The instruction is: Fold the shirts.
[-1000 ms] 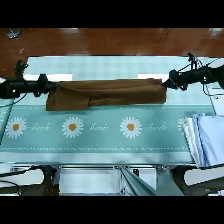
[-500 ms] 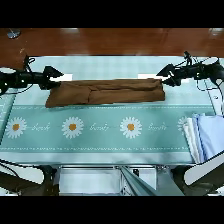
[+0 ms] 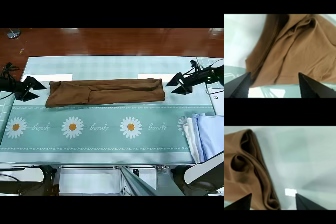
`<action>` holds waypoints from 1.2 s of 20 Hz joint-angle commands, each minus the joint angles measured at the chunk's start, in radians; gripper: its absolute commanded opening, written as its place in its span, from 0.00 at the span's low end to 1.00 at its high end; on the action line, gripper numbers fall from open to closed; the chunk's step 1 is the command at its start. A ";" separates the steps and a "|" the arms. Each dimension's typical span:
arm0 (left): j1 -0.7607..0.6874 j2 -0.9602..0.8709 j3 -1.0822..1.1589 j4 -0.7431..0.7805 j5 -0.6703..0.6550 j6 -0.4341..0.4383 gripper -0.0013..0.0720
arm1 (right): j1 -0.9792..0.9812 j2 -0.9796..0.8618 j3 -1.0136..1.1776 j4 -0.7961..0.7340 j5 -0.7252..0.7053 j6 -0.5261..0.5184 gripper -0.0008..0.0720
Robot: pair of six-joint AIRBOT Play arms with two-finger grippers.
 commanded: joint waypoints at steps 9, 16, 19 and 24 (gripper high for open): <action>-0.484 0.298 -0.324 -0.195 0.353 0.106 0.04 | 0.170 0.016 0.070 0.076 0.036 -0.027 0.05; -0.889 0.140 -0.156 -0.240 0.622 0.141 0.04 | 0.164 0.548 -0.212 -0.137 0.038 -0.042 0.05; -1.030 -0.079 0.040 -0.240 0.620 0.093 0.04 | 0.164 0.824 -0.404 -0.164 0.025 -0.025 0.05; -1.212 -0.447 0.401 -0.240 0.348 -0.089 0.04 | 0.165 1.078 -0.536 -0.180 0.025 0.046 0.05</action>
